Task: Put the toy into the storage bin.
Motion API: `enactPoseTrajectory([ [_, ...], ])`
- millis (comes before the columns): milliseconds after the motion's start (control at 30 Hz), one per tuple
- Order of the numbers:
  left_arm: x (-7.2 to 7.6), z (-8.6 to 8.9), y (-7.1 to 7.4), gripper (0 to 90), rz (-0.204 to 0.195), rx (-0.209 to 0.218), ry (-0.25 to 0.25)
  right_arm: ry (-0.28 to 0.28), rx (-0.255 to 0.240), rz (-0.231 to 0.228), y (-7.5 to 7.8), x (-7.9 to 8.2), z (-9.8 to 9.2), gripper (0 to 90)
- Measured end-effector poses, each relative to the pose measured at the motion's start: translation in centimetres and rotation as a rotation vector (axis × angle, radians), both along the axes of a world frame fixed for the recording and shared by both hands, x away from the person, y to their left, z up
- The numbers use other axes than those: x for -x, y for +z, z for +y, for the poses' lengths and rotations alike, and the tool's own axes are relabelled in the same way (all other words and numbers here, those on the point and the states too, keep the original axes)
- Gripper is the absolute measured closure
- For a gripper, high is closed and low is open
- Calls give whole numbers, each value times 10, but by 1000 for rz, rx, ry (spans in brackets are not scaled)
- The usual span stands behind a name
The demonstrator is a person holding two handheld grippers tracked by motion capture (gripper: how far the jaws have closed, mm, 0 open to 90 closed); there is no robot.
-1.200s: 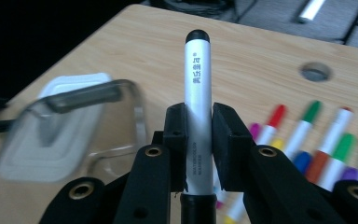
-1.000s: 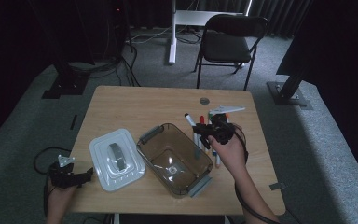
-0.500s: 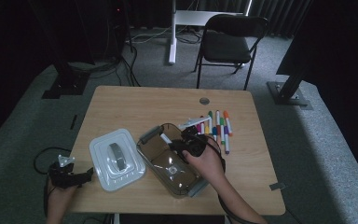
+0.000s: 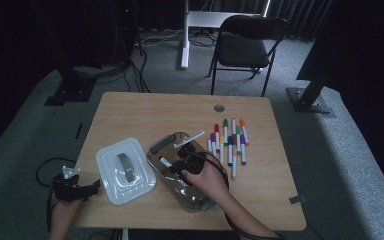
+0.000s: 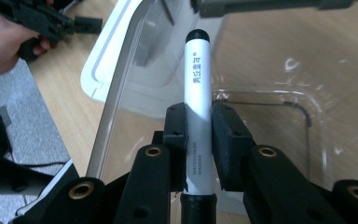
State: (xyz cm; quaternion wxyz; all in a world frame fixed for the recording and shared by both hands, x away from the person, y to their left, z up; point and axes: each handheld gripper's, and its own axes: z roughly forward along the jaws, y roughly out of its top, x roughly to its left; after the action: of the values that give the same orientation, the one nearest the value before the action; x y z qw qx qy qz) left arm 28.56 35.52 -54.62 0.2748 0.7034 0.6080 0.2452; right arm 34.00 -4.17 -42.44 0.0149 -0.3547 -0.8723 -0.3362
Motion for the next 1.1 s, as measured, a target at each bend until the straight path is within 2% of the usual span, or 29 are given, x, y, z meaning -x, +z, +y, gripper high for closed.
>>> enactPoseTrajectory([
  [100,0,0,0,5,0,0,0,29,17,24,-6,-1,7,765],
  [133,0,0,0,4,0,0,0,43,39,30,-9,-2,11,765],
  [200,0,0,0,5,0,0,0,45,47,40,-11,-3,13,765],
  [233,0,0,0,5,0,-1,0,60,54,79,-15,-5,16,765],
  [267,0,0,0,5,0,-1,0,60,54,79,-15,-5,16,765],
  [333,0,0,0,4,1,-1,-1,69,78,116,-21,-8,22,765],
  [400,0,0,0,5,1,-3,-2,76,107,126,-25,-9,25,764],
  [467,0,0,0,5,1,-3,-2,77,116,131,-27,-10,27,764],
  [500,0,0,0,5,1,0,-2,107,153,150,-31,-11,30,764],
  [600,0,0,0,4,0,0,-3,123,192,182,-36,-14,33,764],
  [667,0,0,0,5,0,0,-3,121,194,181,-37,-14,34,764],
  [700,0,0,0,4,1,1,-3,131,234,196,-41,-16,37,764],
  [767,0,0,0,5,1,0,-3,129,239,204,-43,-17,38,764],
  [800,0,0,0,5,0,0,-3,137,258,212,-45,-18,39,764],
  [900,0,0,0,5,0,0,-3,144,276,248,-50,-20,40,763],
  [1100,0,0,0,5,1,0,-3,167,313,253,-56,-20,42,761],
])
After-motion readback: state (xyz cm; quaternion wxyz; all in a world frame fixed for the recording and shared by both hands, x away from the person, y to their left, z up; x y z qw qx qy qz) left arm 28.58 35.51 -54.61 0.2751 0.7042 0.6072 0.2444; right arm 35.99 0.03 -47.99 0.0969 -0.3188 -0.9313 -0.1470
